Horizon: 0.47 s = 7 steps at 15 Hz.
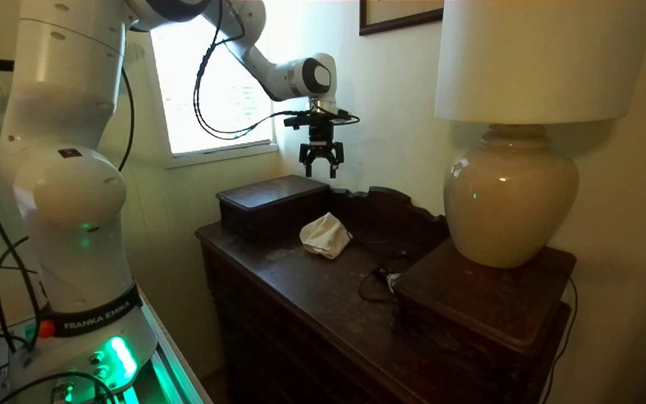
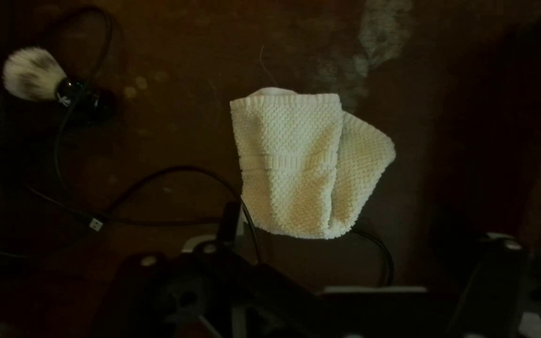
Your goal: Use the towel to wipe the lamp
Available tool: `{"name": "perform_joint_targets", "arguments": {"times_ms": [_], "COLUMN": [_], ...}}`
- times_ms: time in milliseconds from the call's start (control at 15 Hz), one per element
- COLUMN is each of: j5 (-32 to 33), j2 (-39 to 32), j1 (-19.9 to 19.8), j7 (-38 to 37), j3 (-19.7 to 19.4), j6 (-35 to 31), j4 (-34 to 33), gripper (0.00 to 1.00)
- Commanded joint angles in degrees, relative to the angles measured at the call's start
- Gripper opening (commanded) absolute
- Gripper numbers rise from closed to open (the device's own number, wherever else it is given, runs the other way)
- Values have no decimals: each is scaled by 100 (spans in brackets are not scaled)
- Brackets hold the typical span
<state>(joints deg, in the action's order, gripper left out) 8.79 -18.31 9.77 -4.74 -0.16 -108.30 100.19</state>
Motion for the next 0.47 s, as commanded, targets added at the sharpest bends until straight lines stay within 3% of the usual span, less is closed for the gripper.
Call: {"name": "perform_joint_targets", "arguments": {"times_ms": [0, 133, 200, 400], "j5": [349, 678, 372, 514], "j2": [1155, 1688, 957, 1501], "j1": [41, 13, -74, -97], "j7": [-683, -645, -538, -535], "j3": [128, 216, 262, 318], "j6": [-201, -264, 10, -40], "j4": [1188, 1613, 847, 1304], "gripper": [100, 100, 100, 100]}}
